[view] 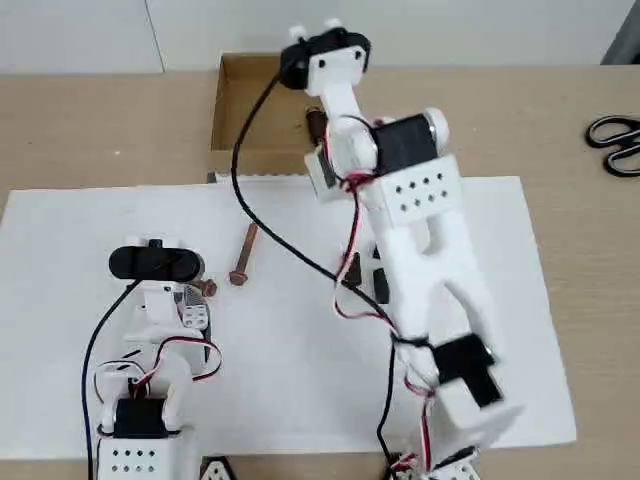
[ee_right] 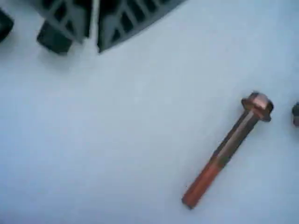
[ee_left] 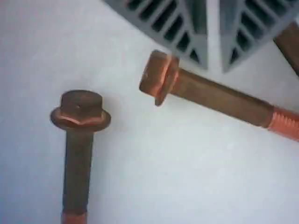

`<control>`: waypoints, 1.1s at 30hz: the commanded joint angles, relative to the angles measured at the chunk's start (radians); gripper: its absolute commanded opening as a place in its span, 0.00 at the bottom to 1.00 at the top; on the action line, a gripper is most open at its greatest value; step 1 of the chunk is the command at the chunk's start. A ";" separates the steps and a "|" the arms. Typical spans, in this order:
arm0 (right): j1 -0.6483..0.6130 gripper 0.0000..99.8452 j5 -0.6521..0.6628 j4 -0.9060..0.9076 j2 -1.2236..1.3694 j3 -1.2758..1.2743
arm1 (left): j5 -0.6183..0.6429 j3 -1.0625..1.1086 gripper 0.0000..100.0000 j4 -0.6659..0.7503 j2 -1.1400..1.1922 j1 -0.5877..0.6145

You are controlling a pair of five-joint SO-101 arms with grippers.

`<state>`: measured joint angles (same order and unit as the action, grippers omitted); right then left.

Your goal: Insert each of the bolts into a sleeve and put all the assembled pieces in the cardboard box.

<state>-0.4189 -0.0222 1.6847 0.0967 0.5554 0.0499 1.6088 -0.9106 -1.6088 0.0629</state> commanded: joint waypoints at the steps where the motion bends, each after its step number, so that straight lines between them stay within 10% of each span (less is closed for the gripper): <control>1: -0.004 0.01 -0.043 -0.002 -0.205 -0.203 | -0.003 -0.004 0.01 0.023 -0.012 0.008; 33: -0.005 0.17 -0.137 -0.257 0.045 -0.624 | -0.003 -0.002 0.01 0.023 -0.012 0.008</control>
<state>-0.4542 -0.1542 1.4653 0.1412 -0.0706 0.0499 1.6088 -0.9106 -1.6088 0.0629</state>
